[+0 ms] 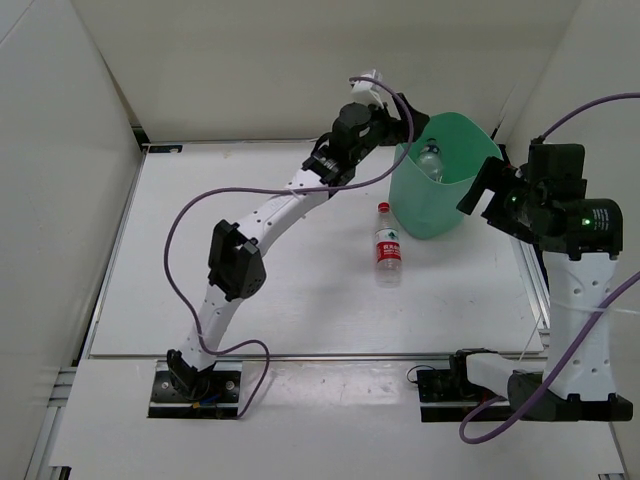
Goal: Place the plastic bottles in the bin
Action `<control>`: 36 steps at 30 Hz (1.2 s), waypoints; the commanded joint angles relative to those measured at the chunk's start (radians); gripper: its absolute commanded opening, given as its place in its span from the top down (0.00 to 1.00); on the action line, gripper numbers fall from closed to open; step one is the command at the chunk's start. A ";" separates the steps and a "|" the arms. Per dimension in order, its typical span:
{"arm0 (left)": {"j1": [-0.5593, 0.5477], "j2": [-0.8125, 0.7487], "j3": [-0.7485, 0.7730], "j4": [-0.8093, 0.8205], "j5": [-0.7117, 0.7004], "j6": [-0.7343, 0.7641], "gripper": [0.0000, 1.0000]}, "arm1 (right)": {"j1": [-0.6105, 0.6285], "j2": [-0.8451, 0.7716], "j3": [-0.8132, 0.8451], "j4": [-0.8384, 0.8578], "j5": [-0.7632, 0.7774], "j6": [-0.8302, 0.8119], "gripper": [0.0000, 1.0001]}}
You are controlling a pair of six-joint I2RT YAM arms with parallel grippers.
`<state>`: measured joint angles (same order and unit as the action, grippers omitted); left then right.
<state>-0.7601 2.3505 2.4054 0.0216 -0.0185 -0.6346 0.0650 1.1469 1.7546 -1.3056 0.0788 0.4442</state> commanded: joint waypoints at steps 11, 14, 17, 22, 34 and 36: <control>0.025 -0.573 -0.925 -0.111 0.135 0.093 0.00 | -0.005 0.001 -0.007 0.052 -0.063 -0.010 0.00; 0.025 -0.525 -0.951 -0.111 0.192 0.093 0.00 | -0.005 0.001 -0.007 0.052 -0.083 0.001 0.00; 0.035 -0.459 -0.941 -0.121 0.249 0.053 0.00 | -0.005 0.001 0.005 0.052 -0.093 0.001 0.00; 0.035 -0.360 -0.879 -0.146 0.265 0.044 0.00 | -0.005 0.001 0.035 0.032 -0.074 -0.012 0.00; -0.007 -0.143 -0.701 -0.178 0.324 0.021 0.00 | -0.005 0.001 0.028 0.014 -0.044 -0.032 0.00; -0.007 -0.106 -0.668 -0.189 0.338 0.012 0.00 | -0.005 0.001 0.019 0.014 -0.043 -0.032 0.00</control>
<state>-0.7559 2.2200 1.6871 -0.1463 0.2779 -0.6121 0.0650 1.1599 1.7657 -1.2861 0.0223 0.4358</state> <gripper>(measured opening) 0.998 0.998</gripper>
